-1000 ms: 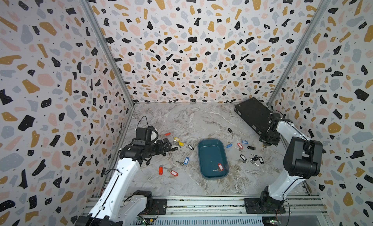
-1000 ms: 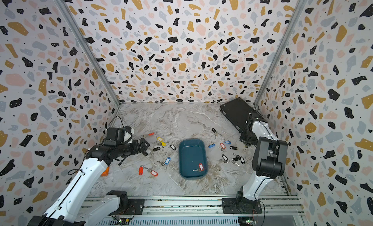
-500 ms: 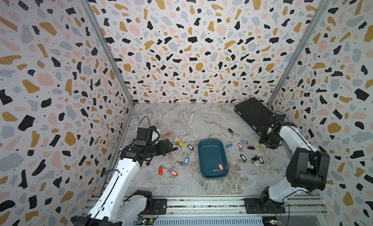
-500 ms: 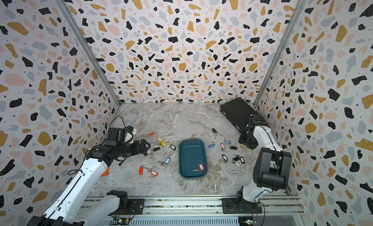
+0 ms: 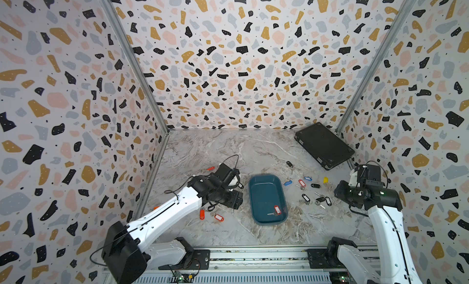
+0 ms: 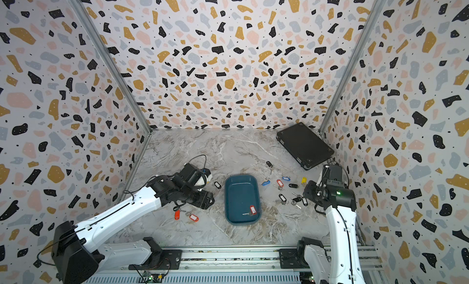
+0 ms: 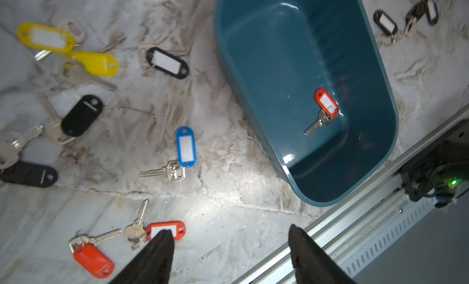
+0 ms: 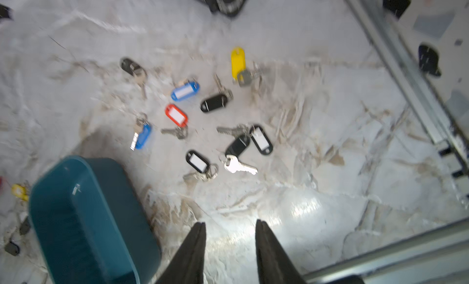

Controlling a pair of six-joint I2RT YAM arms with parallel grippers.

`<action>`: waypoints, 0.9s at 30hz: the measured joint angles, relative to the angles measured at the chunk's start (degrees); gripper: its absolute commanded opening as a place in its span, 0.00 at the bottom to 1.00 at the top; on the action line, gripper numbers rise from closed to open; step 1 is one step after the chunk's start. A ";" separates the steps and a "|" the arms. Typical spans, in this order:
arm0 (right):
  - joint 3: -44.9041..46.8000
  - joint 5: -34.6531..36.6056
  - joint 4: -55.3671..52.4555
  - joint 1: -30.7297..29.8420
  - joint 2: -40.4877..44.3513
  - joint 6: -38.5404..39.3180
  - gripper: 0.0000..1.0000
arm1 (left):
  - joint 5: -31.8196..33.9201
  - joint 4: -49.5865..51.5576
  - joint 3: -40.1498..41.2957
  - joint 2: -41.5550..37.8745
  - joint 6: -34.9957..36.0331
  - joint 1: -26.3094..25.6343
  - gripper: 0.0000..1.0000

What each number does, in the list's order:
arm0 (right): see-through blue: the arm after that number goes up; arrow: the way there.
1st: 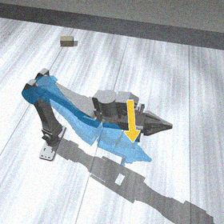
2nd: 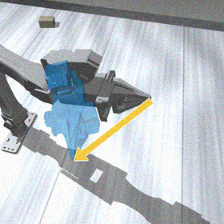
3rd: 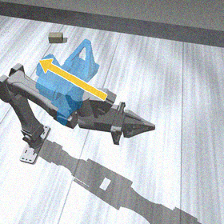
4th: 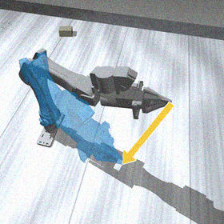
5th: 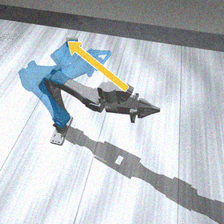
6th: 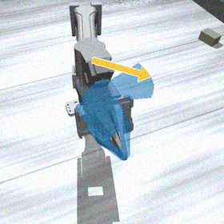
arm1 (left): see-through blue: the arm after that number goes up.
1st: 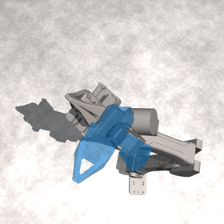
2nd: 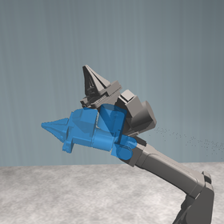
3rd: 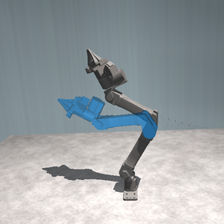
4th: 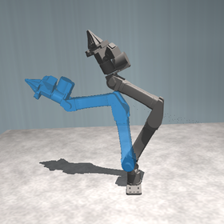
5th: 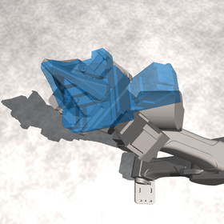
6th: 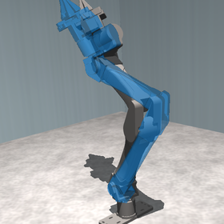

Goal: Take the keys out of the storage box
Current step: Pick up the key from the storage box.

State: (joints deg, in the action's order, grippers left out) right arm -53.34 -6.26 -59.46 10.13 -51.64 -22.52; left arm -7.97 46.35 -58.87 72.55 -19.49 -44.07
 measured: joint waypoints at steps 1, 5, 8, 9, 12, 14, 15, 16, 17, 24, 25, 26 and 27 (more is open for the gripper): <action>0.44 0.04 -0.11 -0.09 -1.14 0.11 0.30 | 0.33 0.13 -1.44 1.66 0.15 -1.70 0.60; 0.92 0.02 0.00 -0.26 -3.21 0.68 0.25 | 1.20 0.61 -6.78 6.88 0.33 -6.56 0.30; 0.92 0.02 0.17 -0.31 -3.15 0.83 0.25 | 1.62 0.72 -10.12 10.64 0.24 -9.03 0.18; 0.92 0.02 0.24 -0.35 -3.10 0.90 0.26 | 1.62 0.79 -11.21 12.09 0.37 -9.70 0.20; 0.92 0.02 0.33 -0.55 -2.95 0.96 0.28 | 1.64 0.70 -14.01 16.74 -0.37 -11.30 0.33; 0.92 0.02 0.35 -0.72 -2.89 0.96 0.30 | 1.60 0.98 -15.98 19.93 -1.53 -11.85 0.42; 0.92 0.02 0.35 -0.81 -2.84 0.96 0.30 | 1.57 1.05 -17.18 21.66 -2.62 -12.00 0.45; 0.92 0.02 0.37 -0.92 -2.78 0.98 0.30 | 1.57 1.07 -18.25 23.12 -3.76 -12.24 0.45; 0.92 0.04 0.37 -1.05 -2.71 1.01 0.31 | 1.53 1.09 -19.19 24.41 -4.63 -12.33 0.45; 0.92 3.10 -0.17 -2.84 -2.64 0.90 0.30 | 1.49 1.18 -22.84 30.47 -10.47 -12.76 0.37; 0.92 3.58 -0.31 -3.17 -2.56 0.83 0.30 | 1.53 1.42 -22.95 30.99 -10.84 -12.81 0.35; 0.92 4.04 -0.39 -3.43 -2.34 0.79 0.30 | 1.55 1.66 -22.95 31.30 -11.04 -12.83 0.33; 0.92 4.52 -0.50 -3.78 -2.03 0.68 0.30 | 1.60 2.03 -22.95 31.52 -11.28 -12.85 0.32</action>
State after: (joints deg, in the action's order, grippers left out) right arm -52.42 -1.74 -59.96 6.35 -53.67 -21.85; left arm -6.37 48.38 -81.82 104.07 -30.76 -56.93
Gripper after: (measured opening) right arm 0.304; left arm 0.341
